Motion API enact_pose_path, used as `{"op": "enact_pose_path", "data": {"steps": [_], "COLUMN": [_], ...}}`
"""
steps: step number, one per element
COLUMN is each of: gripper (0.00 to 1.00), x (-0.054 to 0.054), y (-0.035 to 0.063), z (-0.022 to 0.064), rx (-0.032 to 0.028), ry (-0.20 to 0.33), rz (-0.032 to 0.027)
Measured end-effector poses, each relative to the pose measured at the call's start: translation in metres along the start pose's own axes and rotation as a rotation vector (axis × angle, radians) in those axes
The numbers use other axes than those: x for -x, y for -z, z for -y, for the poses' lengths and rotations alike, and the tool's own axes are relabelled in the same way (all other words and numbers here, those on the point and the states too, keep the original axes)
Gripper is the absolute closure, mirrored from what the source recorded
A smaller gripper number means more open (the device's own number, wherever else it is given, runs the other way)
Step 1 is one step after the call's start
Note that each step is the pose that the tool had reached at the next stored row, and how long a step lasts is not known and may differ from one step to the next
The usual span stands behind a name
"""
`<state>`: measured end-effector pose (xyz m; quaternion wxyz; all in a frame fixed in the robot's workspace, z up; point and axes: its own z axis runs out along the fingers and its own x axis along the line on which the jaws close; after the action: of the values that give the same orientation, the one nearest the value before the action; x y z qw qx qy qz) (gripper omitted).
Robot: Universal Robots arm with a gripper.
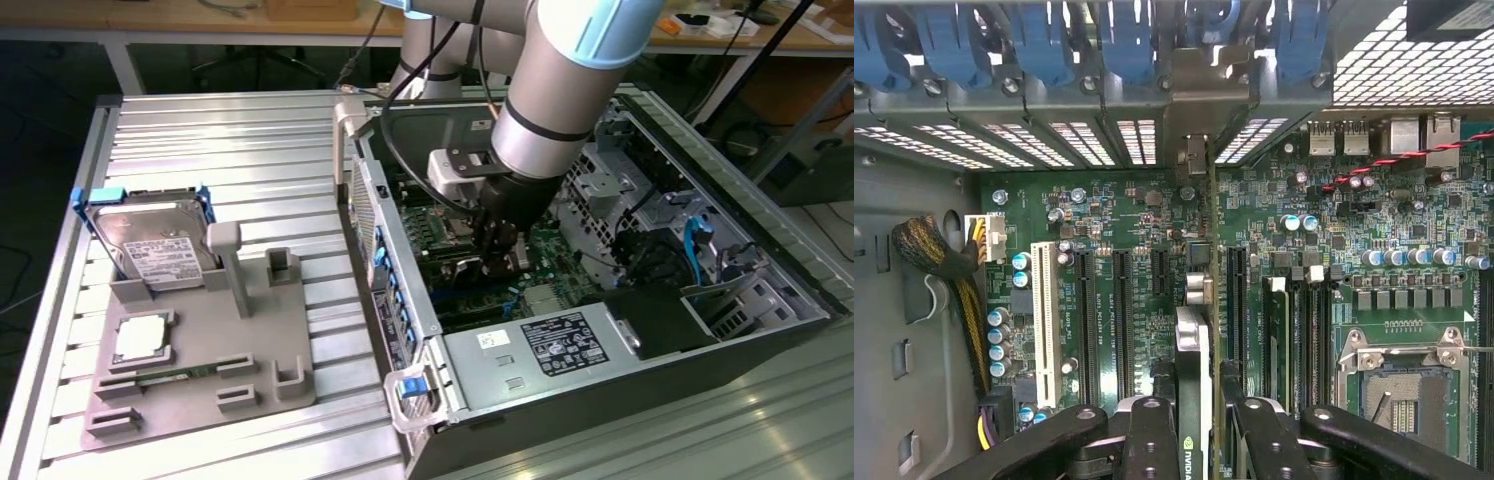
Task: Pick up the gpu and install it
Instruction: 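Insert the gpu into the slot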
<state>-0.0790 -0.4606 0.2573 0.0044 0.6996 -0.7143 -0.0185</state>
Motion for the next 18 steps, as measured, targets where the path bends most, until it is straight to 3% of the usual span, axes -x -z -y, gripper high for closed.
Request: {"op": "enact_pose_path", "data": {"steps": [18], "gripper": [0.73], "x": [0.0000], "y": [0.0000], "z": [-0.0002], "rx": [0.0000], "ry": [-0.005], "rz": [0.0000]}}
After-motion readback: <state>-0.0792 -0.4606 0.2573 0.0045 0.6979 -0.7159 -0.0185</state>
